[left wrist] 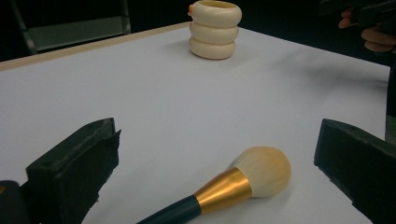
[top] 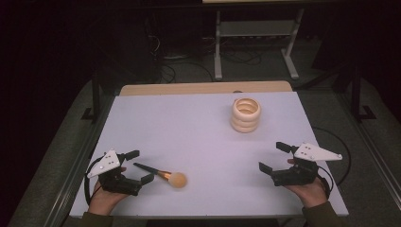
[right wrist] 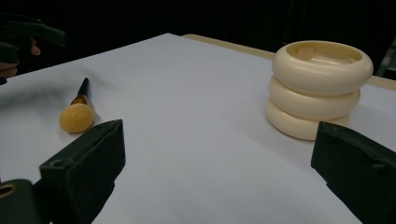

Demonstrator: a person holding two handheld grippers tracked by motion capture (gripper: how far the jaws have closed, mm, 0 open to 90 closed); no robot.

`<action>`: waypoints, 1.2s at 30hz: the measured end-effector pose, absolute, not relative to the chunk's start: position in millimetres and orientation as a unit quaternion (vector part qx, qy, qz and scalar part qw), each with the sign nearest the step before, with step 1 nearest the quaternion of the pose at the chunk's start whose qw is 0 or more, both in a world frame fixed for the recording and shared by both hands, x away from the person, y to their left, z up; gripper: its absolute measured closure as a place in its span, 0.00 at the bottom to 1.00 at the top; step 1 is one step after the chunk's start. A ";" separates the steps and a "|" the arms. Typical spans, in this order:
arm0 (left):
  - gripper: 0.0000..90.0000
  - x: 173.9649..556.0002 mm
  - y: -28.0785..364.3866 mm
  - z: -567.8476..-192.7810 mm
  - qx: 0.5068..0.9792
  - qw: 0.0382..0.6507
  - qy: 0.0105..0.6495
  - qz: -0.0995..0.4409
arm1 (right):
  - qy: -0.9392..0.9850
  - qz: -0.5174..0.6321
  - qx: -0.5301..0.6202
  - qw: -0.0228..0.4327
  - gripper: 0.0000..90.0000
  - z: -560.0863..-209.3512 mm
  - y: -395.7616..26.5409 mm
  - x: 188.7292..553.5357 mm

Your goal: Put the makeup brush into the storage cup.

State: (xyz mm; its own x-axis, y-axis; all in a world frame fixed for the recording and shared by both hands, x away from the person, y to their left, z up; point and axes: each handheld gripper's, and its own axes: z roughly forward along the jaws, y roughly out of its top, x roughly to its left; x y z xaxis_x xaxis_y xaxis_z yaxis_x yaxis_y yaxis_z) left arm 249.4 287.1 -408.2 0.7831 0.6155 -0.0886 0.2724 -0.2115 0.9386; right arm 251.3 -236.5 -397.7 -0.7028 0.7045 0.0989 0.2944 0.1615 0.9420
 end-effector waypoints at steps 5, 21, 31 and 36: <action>0.00 249.9 286.5 -407.7 0.762 0.558 0.292 0.152 | 0.735 0.557 0.337 0.189 0.03 -397.0 -236.7 250.5; 0.00 253.7 285.8 -404.7 0.760 0.563 0.287 0.150 | 0.728 0.562 0.336 0.202 0.03 -396.5 -237.2 250.2; 0.00 256.8 283.3 -403.3 0.761 0.564 0.283 0.150 | 0.728 0.565 0.331 0.203 0.03 -395.8 -235.6 249.8; 0.00 259.1 281.5 -401.6 0.758 0.567 0.283 0.152 | 0.727 0.565 0.330 0.209 0.04 -395.1 -236.0 250.9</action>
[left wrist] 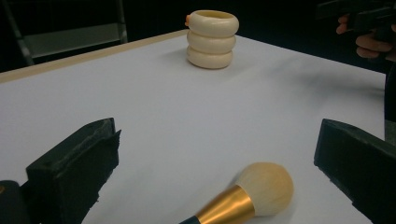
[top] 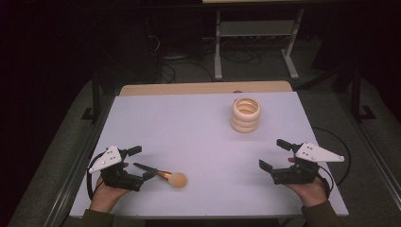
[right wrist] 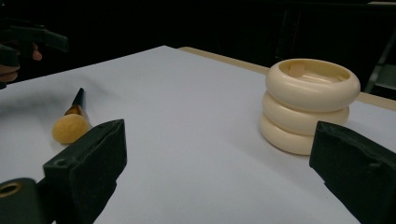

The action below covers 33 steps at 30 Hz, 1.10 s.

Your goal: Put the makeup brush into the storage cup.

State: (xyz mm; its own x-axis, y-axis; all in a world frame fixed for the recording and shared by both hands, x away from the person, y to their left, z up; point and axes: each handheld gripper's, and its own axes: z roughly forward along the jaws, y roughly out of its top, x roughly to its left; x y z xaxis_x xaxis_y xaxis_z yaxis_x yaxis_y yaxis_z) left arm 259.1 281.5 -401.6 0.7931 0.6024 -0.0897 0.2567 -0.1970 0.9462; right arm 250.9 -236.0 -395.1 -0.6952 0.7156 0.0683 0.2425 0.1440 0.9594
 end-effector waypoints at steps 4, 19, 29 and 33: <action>0.00 261.3 280.8 -400.4 0.760 0.566 0.281 0.155 | 0.728 0.565 0.327 0.211 0.04 -395.0 -235.2 251.6; 0.00 272.5 275.6 -395.3 0.753 0.576 0.278 0.156 | 0.728 0.564 0.328 0.208 0.04 -394.8 -233.4 250.8; 0.00 282.4 269.3 -389.4 0.752 0.581 0.270 0.155 | 0.728 0.563 0.328 0.212 0.04 -394.0 -233.1 250.6; 0.00 286.9 268.2 -387.1 0.751 0.584 0.266 0.155 | 0.727 0.564 0.327 0.213 0.04 -394.0 -233.2 251.0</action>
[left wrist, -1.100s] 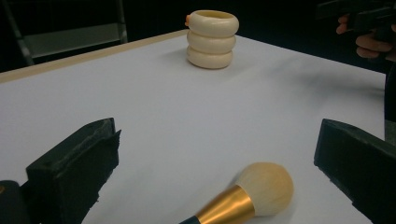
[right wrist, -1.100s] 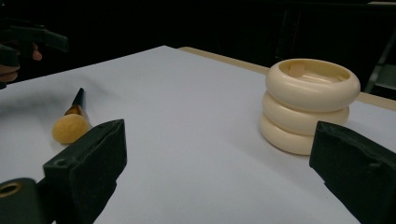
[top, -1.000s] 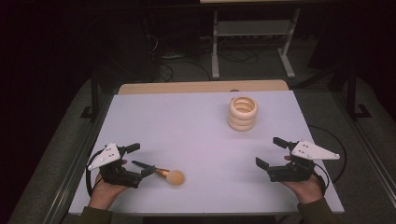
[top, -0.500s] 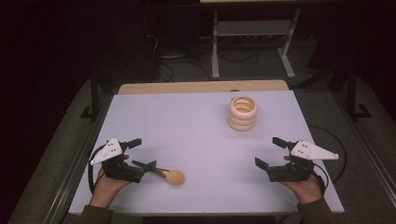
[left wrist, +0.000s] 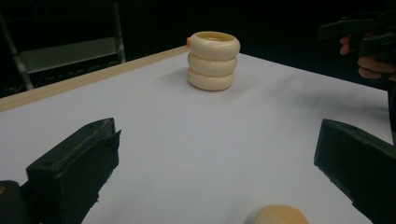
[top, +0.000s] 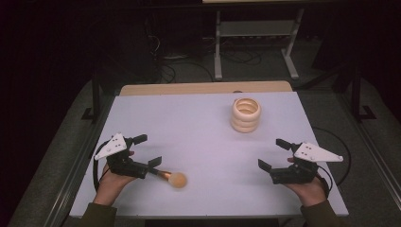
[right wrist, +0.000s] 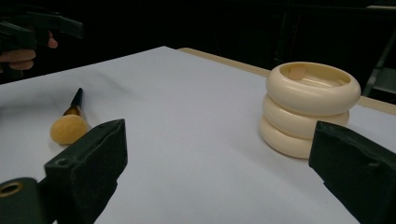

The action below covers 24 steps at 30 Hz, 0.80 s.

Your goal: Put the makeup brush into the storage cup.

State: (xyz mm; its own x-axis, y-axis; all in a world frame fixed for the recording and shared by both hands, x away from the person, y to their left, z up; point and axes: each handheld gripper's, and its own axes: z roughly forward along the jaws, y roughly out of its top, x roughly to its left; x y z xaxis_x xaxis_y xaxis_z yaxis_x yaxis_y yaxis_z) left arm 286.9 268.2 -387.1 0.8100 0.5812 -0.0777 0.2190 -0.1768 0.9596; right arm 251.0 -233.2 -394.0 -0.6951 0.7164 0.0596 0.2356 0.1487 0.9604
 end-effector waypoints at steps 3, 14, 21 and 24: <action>0.00 289.6 267.5 -385.1 0.748 0.587 0.268 0.156 | 0.727 0.564 0.329 0.211 0.04 -393.9 -233.5 250.4; 0.00 300.1 264.7 -379.4 0.742 0.595 0.266 0.156 | 0.726 0.565 0.328 0.213 0.04 -393.8 -233.6 250.5; 0.00 307.0 264.0 -377.0 0.743 0.594 0.264 0.158 | 0.726 0.565 0.328 0.214 0.04 -393.8 -233.9 250.6; 0.00 310.4 263.1 -377.0 0.746 0.590 0.264 0.159 | 0.726 0.565 0.327 0.215 0.04 -393.8 -233.9 250.6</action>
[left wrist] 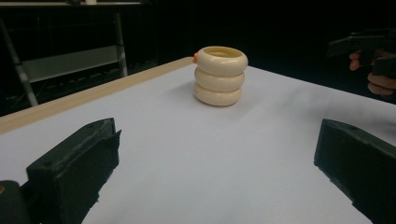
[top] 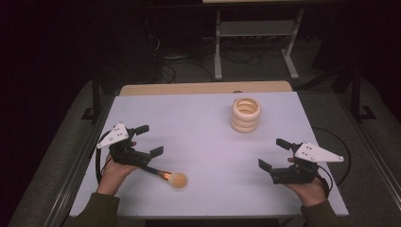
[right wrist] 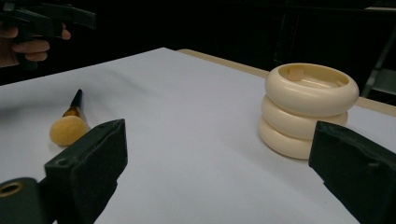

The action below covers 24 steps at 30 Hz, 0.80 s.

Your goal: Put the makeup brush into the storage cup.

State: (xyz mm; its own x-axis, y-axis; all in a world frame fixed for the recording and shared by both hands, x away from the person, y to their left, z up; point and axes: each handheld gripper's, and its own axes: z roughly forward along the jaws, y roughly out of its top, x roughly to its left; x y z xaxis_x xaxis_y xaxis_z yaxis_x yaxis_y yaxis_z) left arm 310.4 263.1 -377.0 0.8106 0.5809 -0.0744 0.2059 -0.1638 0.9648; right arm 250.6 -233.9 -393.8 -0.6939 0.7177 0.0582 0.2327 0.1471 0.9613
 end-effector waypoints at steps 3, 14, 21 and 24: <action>0.00 314.1 261.5 -376.3 0.751 0.586 0.261 0.156 | 0.726 0.566 0.326 0.216 0.04 -393.6 -233.8 250.6; 0.00 327.7 256.3 -370.1 0.743 0.598 0.257 0.157 | 0.724 0.565 0.331 0.215 0.04 -393.2 -234.6 249.6; 0.00 335.2 253.6 -373.4 0.738 0.604 0.257 0.158 | 0.722 0.566 0.332 0.219 0.04 -392.6 -235.6 249.5; 0.00 338.3 253.1 -375.3 0.738 0.605 0.254 0.160 | 0.722 0.565 0.332 0.220 0.04 -392.6 -235.9 249.5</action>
State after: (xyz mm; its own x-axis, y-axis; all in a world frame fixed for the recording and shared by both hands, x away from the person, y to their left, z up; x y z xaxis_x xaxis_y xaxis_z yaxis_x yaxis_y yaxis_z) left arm 338.3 253.1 -375.3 0.8200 0.5678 -0.0718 0.1817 -0.1392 0.9734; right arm 249.5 -235.9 -392.6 -0.6826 0.7284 0.0585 0.2315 0.1396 0.9628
